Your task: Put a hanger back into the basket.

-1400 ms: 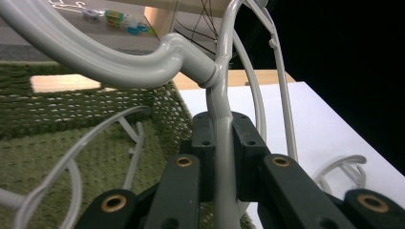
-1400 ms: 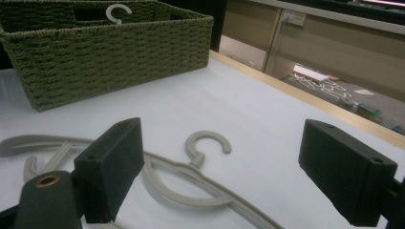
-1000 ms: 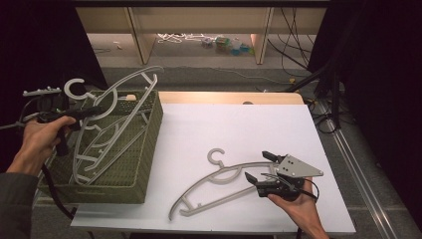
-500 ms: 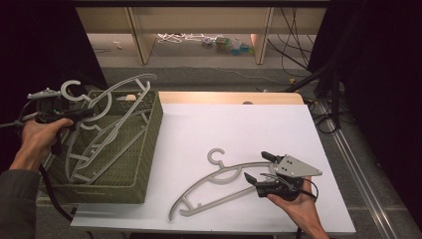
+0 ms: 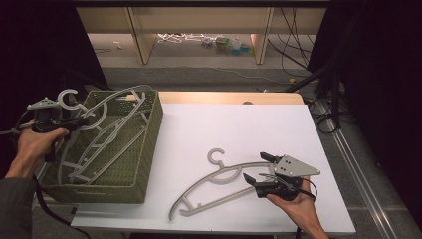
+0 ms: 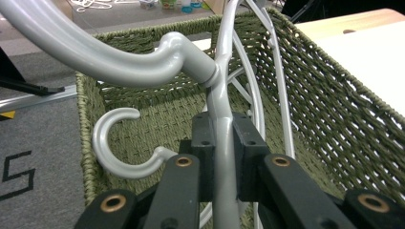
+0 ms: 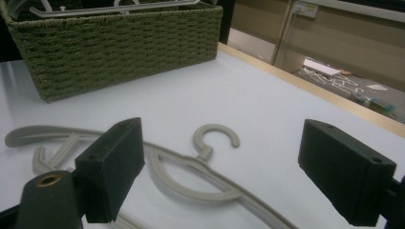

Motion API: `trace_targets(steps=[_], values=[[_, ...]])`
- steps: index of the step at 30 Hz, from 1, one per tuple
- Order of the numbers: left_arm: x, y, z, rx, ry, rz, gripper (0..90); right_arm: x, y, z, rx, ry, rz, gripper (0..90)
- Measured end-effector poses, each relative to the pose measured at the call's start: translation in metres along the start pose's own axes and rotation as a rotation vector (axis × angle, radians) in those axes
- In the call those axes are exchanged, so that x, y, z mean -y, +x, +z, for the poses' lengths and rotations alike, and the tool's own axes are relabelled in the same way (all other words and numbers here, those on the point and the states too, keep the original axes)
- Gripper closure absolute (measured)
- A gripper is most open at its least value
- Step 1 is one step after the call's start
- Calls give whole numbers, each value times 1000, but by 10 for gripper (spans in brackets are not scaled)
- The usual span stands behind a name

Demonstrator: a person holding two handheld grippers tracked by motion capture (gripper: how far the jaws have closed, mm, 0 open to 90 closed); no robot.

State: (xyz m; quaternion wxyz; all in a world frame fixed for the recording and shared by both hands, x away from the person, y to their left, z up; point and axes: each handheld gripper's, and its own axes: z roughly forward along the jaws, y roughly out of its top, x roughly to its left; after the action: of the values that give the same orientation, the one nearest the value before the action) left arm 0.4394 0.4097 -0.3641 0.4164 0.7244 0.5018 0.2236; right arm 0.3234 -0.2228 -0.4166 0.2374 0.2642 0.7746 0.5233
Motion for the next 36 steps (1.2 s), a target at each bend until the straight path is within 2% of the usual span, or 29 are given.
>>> trace_targets(steps=[4,11,16,20,25,27,28,29,36], values=[[3,0,-4,8,-6,23,814,0,0,0,2,-4,-2,166],[9,0,1,30,-2,22,813,0,-1,0,-7,6,1,165],[12,-3,14,25,49,32,813,0,-1,0,-5,11,-3,165],[17,-7,27,8,116,73,810,0,-1,0,-10,8,-2,165],[21,-8,33,0,127,77,808,0,-1,0,-11,9,-3,166],[24,-7,38,-5,145,84,808,1,0,1,-3,1,-4,165],[26,-6,39,-4,156,89,808,0,0,0,-15,16,-3,166],[26,-4,38,-6,190,118,808,0,0,0,-16,14,0,166],[33,-1,44,-19,206,93,791,1,0,1,-11,6,-2,166]])
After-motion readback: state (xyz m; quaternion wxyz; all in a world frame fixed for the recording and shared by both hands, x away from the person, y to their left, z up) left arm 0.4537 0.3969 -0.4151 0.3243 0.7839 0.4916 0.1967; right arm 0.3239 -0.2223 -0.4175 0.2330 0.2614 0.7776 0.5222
